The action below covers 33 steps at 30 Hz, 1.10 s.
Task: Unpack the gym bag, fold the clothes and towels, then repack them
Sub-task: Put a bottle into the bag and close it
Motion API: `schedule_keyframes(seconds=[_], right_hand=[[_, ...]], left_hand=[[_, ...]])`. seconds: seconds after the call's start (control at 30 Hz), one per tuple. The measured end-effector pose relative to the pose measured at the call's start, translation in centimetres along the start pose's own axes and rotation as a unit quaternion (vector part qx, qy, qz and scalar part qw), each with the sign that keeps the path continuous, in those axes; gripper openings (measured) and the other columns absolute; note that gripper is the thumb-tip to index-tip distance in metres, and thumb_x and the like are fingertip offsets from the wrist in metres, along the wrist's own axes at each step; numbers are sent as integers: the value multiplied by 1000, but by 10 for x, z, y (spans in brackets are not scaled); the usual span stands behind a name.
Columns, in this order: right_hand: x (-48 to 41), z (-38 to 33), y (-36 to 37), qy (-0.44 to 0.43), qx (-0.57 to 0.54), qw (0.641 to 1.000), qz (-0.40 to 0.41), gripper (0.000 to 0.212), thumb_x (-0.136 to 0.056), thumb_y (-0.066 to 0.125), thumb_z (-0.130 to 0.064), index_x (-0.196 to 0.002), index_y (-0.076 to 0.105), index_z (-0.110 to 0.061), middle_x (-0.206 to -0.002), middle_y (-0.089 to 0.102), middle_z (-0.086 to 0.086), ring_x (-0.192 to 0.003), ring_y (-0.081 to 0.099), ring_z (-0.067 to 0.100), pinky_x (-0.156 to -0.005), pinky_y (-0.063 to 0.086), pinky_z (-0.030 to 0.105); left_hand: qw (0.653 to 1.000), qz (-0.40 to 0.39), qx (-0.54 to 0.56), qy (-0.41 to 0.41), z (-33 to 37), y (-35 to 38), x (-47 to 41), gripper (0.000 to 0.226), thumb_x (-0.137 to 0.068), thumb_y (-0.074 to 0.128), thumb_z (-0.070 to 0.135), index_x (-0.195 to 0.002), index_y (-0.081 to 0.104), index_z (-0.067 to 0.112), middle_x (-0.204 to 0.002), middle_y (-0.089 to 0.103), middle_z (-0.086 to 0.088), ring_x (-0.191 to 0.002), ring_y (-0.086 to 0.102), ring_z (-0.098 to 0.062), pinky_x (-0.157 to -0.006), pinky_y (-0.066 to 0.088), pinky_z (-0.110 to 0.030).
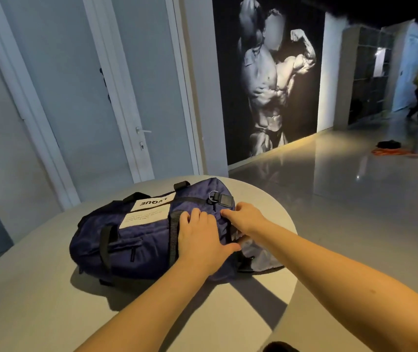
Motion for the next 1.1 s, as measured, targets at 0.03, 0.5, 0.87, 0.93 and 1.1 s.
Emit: schedule_keyframes(seconds=[0.03, 0.5, 0.87, 0.93, 1.1], right_hand=[[11, -4, 1, 1, 0, 1000, -13, 27, -92, 64, -42, -84, 58, -17, -83, 65, 9, -72, 67, 28, -47, 56, 33], [50, -30, 13, -176, 166, 969, 55, 34, -87, 65, -26, -120, 58, -18, -120, 62, 5, -110, 58, 27, -91, 51, 39], [24, -17, 34, -212, 144, 965, -53, 55, -74, 89, -35, -117, 55, -26, -114, 61, -2, -101, 59, 20, -84, 49, 33], [25, -21, 37, -229, 171, 957, -43, 52, -74, 87, -42, -113, 57, -25, -109, 60, -1, -95, 58, 21, -79, 49, 33], [31, -39, 49, -246, 209, 946, -29, 24, -91, 73, -35, -103, 69, -15, -95, 67, 5, -87, 61, 25, -77, 52, 36]], left_hand=[[1000, 7, 3, -5, -3, -1, 6, 98, -77, 37, 93, -135, 50, 15, -134, 53, -2, -133, 34, -29, -115, 20, -49], [984, 168, 32, -43, -65, -12, 88, 68, -74, 74, 64, -125, 59, 21, -140, 54, -4, -132, 44, -29, -108, 29, -48], [979, 169, 85, -68, -55, 5, 85, 61, -79, 73, 64, -118, 53, 22, -121, 55, 3, -118, 50, -24, -104, 35, -44], [980, 164, 95, -65, -67, 0, 82, 56, -82, 72, 60, -118, 51, 22, -117, 54, 4, -115, 49, -23, -101, 36, -42], [981, 141, 125, -55, -110, 0, 76, 54, -82, 79, 45, -119, 52, 18, -119, 54, 0, -114, 48, -25, -99, 38, -42]])
Point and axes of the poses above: each hand's wrist, its own x-axis away from the middle knuckle, its own y-axis out of the palm, z = x × y, the point moved 5 cm from there along -x, towards the middle knuckle
